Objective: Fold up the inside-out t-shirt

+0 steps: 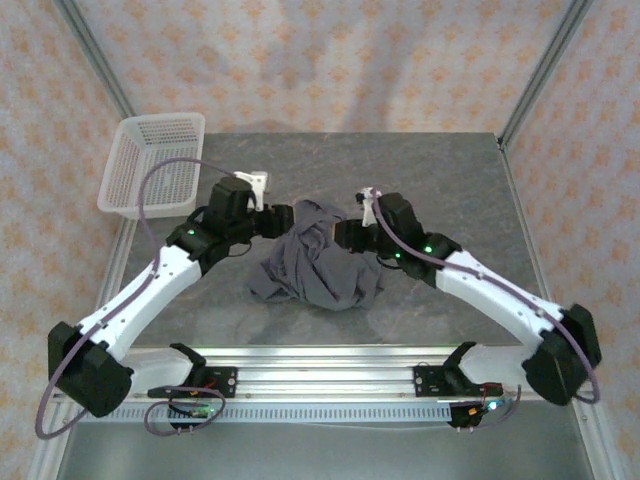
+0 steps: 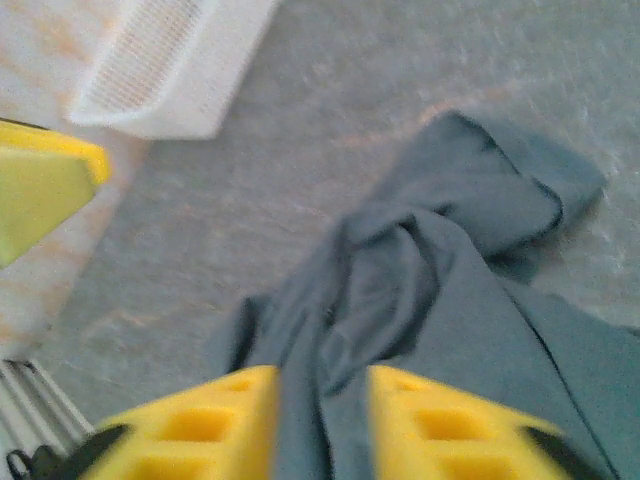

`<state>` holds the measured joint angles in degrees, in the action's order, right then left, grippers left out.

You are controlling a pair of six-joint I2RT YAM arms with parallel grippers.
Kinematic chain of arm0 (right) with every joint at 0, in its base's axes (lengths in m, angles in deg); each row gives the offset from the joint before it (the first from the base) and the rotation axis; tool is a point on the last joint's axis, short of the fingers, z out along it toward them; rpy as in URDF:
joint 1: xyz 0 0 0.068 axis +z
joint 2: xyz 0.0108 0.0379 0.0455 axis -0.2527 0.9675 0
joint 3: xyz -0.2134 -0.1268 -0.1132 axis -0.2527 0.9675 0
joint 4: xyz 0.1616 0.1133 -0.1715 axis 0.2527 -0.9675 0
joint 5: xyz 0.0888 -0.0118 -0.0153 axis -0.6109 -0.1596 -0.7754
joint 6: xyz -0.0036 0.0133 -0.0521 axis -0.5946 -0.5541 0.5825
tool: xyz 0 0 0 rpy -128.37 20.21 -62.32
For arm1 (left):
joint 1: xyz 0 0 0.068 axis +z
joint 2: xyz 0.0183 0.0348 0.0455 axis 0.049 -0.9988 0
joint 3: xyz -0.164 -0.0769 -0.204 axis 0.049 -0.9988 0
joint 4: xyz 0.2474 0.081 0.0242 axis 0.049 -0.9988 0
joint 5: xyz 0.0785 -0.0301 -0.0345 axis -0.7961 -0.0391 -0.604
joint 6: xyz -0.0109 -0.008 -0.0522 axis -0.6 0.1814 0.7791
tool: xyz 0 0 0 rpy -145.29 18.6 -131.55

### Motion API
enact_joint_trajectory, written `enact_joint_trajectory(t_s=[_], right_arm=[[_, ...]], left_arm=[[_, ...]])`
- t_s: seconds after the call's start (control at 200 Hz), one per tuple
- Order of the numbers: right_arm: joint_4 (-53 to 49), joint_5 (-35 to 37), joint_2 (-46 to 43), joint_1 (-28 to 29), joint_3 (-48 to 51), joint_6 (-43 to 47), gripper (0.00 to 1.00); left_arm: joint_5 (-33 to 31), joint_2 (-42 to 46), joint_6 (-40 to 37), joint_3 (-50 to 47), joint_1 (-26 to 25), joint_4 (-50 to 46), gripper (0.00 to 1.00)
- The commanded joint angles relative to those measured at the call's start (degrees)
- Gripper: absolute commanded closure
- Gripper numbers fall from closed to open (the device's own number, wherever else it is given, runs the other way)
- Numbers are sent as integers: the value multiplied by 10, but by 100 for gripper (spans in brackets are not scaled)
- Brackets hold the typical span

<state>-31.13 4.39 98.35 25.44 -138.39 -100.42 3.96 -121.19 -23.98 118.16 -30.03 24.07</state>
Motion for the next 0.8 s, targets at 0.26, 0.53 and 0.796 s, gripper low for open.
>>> enact_joint_trajectory(t_s=[0.26, 0.53, 0.796], right_arm=[[-148, -12, 251, 1, -175, -15, 43], [-77, -88, 264, -1, -174, -45, 100], [139, -268, 114, -10, -43, -92, 100]], left_arm=[[-80, -90, 125, -37, -42, -19, 44], [-10, -113, 187, -86, 3, 48, 43], [163, -162, 220, -69, 27, 169, 38]])
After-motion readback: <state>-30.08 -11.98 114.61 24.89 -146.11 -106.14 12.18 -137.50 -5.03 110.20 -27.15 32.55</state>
